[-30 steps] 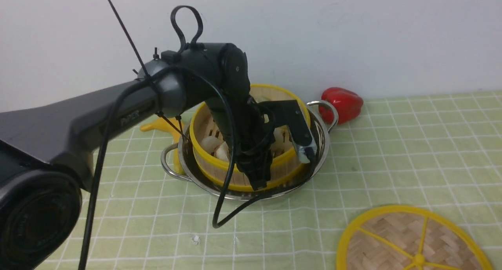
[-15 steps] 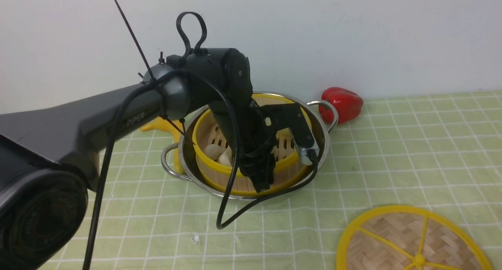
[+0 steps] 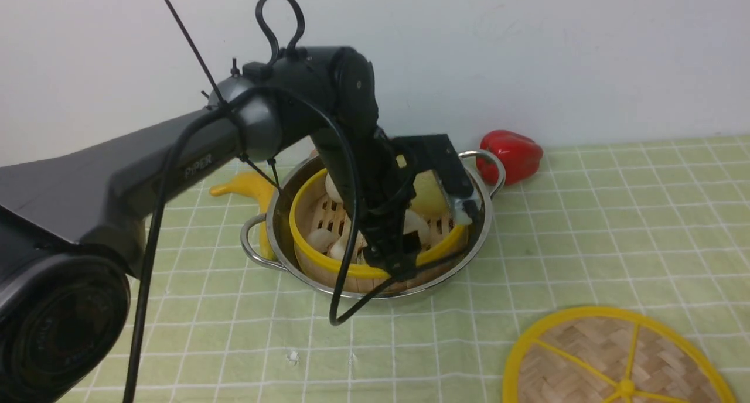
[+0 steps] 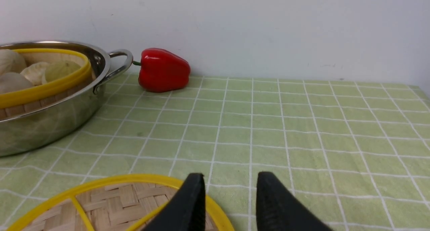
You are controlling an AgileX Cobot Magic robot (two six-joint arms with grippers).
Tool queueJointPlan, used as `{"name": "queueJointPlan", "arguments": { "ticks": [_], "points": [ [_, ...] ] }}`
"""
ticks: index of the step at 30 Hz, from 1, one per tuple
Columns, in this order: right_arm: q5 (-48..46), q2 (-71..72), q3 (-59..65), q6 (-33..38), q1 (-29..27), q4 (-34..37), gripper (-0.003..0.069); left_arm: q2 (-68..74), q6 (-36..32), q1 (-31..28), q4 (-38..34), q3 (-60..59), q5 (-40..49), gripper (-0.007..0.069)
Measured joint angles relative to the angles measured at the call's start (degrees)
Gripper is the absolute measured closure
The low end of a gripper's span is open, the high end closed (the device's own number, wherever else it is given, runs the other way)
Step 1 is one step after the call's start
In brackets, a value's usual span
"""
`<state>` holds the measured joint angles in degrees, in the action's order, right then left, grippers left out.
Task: Place the steamer in the pot on the green tablecloth, and put the lid on the steamer.
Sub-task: 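Place the bamboo steamer basket with dumplings into the steel pot with the left gripper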
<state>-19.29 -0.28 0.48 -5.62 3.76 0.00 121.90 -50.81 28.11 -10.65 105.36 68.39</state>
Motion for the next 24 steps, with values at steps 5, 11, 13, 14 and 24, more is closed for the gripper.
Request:
{"name": "queueJointPlan", "arguments": {
  "ticks": [5,11,13,14,24],
  "points": [
    [0.00,0.00,0.00,0.00,0.00,0.00,0.0419,-0.39,9.11,0.00,6.06,10.00,0.82,0.0085],
    [0.00,0.00,0.00,0.00,0.00,0.00,0.0419,-4.87,26.11,0.00,16.87,18.22,0.98,0.0426],
    [0.00,0.00,0.00,0.00,0.00,0.00,0.0419,-7.59,29.89,0.00,19.52,19.18,1.00,0.0549],
    [0.00,0.00,0.00,0.00,0.00,0.00,0.0419,-9.30,31.63,0.00,20.83,19.42,1.08,0.0594],
    [0.00,0.00,0.00,0.00,0.00,0.00,0.0419,-23.29,42.78,0.00,22.62,19.76,1.19,0.0648]
  ]
}}
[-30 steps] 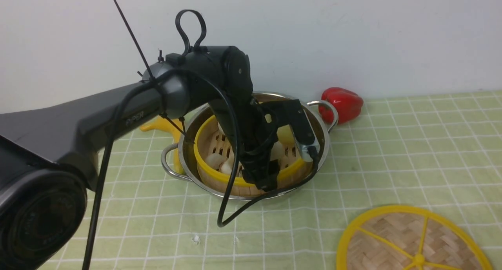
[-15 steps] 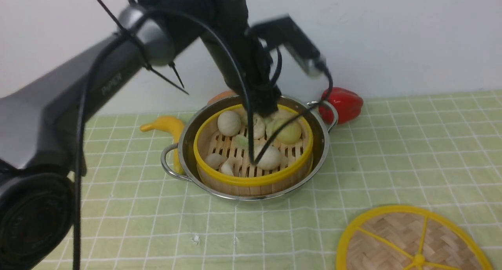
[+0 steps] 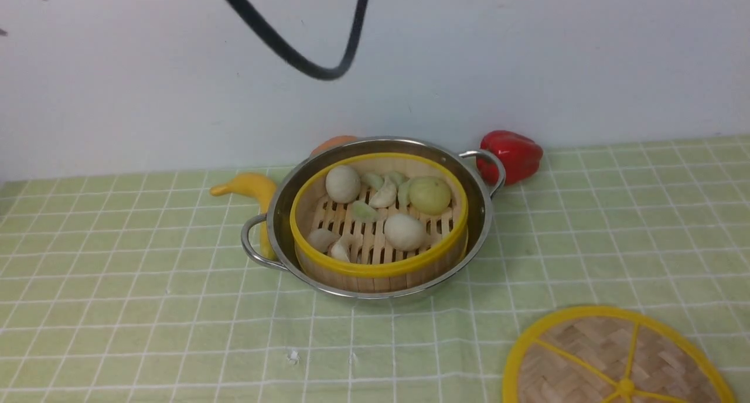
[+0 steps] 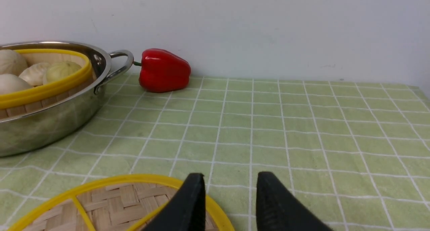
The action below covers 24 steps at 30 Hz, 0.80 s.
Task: Place the steamer in the pot on the green tablecloth, and put the lid on the steamer.
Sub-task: 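Place the bamboo steamer basket with dumplings into the steel pot with the left gripper, then move the gripper down to the bamboo steamer lid and grasp its center knob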
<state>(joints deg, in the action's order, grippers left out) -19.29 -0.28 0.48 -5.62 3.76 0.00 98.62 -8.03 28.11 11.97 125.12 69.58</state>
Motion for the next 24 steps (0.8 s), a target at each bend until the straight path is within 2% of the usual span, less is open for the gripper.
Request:
{"name": "queueJointPlan", "arguments": {
  "ticks": [14,18,21,22,24],
  "points": [
    [0.00,0.00,0.00,0.00,0.00,0.00,0.0419,-2.34,0.69,0.00,0.47,-3.32,0.04,0.0634],
    [0.00,0.00,0.00,0.00,0.00,0.00,0.0419,-7.34,0.94,0.00,0.35,-14.82,-2.79,0.0631],
    [0.00,0.00,0.00,0.00,0.00,0.00,0.0419,-17.74,0.94,-0.18,0.45,-31.98,-13.02,0.0622],
    [0.00,0.00,0.00,0.00,0.00,0.00,0.0419,-18.38,0.94,-0.31,0.45,-34.05,-13.69,0.0623],
    [0.00,0.00,0.00,0.00,0.00,0.00,0.0419,-25.32,0.94,-1.22,-0.05,-43.55,-20.40,0.0615]
  ]
}}
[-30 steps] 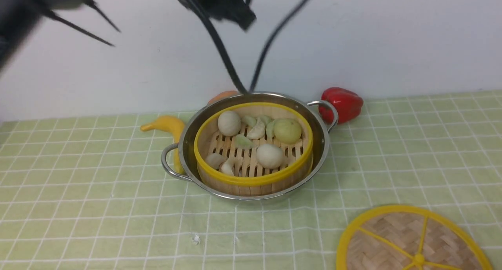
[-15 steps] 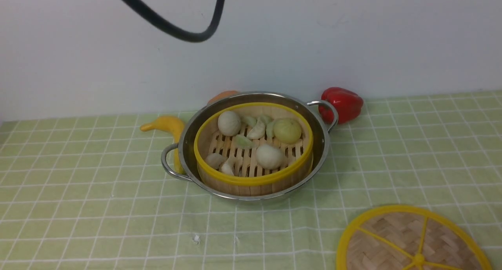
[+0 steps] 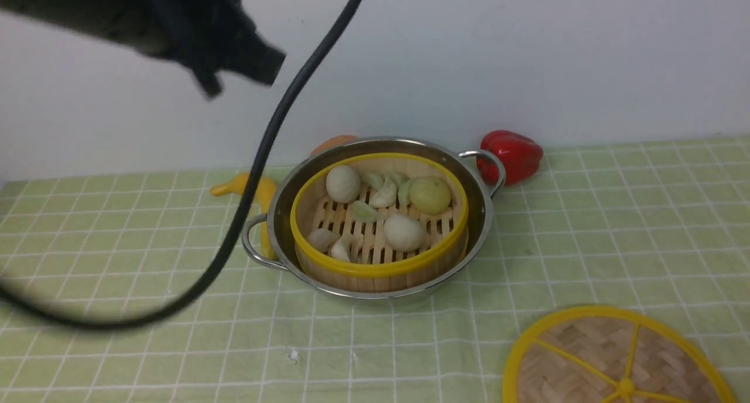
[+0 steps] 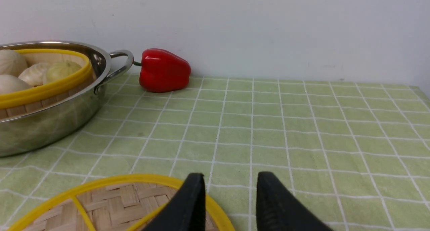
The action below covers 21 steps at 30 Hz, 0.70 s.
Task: Place the steamer in the pot on the green tablecloth, and put the lid on the steamer.
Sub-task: 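Move the gripper down to the bamboo steamer lid and grasp its center knob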
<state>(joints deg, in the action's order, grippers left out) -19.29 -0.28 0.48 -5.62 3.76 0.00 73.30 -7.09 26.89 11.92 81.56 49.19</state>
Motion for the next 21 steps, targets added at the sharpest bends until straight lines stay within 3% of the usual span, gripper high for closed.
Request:
{"name": "queueJointPlan", "arguments": {
  "ticks": [6,11,16,21],
  "points": [
    [0.00,0.00,0.00,0.00,0.00,0.00,0.0419,-19.94,0.77,-10.42,-5.41,-29.13,-19.09,0.0604],
    [0.00,0.00,0.00,0.00,0.00,0.00,0.0419,-35.66,2.00,-24.43,-9.14,-50.73,-30.33,0.0601],
    [0.00,0.00,0.00,0.00,0.00,0.00,0.0419,-46.64,3.13,-33.12,-9.88,-66.41,-34.31,0.0584],
    [0.00,0.00,0.00,0.00,0.00,0.00,0.0419,-56.08,4.63,-36.93,-10.04,-77.22,-36.02,0.0571]
  ]
}}
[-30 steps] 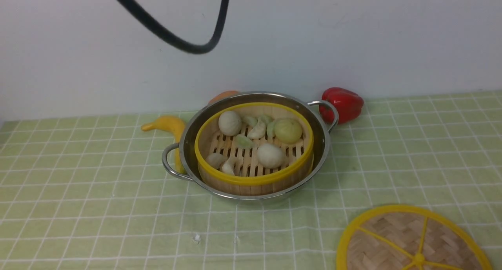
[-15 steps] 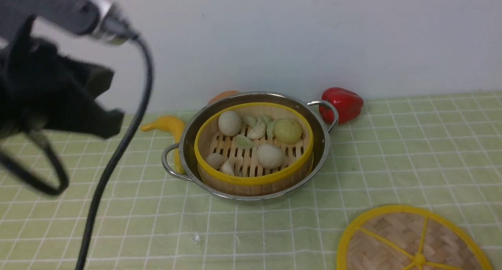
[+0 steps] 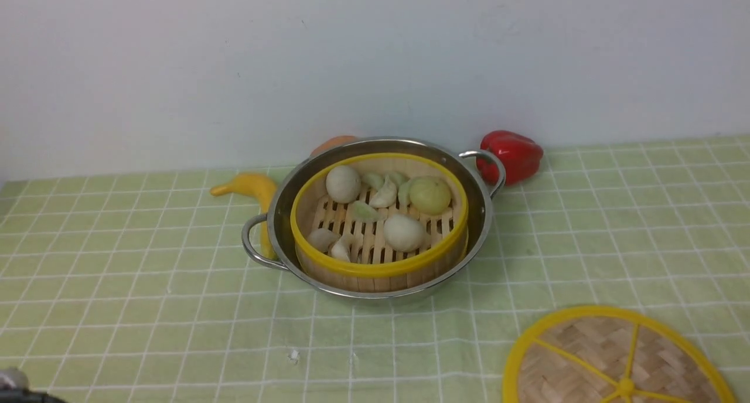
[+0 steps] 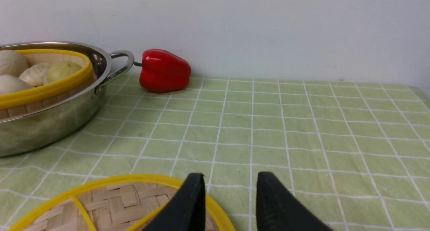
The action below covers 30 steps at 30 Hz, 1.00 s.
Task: Place the steamer in the pot on the green tablecloth, and put the lid on the steamer.
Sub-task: 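Move the gripper down to the bamboo steamer lid and grasp its center knob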
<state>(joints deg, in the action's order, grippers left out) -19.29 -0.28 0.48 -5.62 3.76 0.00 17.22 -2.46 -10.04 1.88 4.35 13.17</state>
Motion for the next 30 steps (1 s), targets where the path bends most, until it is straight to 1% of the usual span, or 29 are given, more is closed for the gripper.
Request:
{"name": "queueJointPlan", "arguments": {
  "ticks": [3,5,8,11,30],
  "points": [
    [0.00,0.00,0.00,0.00,0.00,0.00,0.0419,-6.07,0.35,-0.64,0.00,-4.25,-0.18,0.0569],
    [0.00,0.00,0.00,0.00,0.00,0.00,0.0419,-7.93,0.35,-0.65,0.00,-4.67,-0.18,0.0564],
    [0.00,0.00,0.00,0.00,0.00,0.00,0.0419,-14.08,0.37,-0.77,-0.04,-4.73,2.47,0.0560],
    [0.00,0.00,0.00,0.00,0.00,0.00,0.0419,-16.58,0.37,-0.77,-0.04,-4.73,4.70,0.0559],
    [0.00,0.00,0.00,0.00,0.00,0.00,0.0419,-17.15,0.37,-0.59,-0.04,-4.75,5.46,0.0529]
  ]
}}
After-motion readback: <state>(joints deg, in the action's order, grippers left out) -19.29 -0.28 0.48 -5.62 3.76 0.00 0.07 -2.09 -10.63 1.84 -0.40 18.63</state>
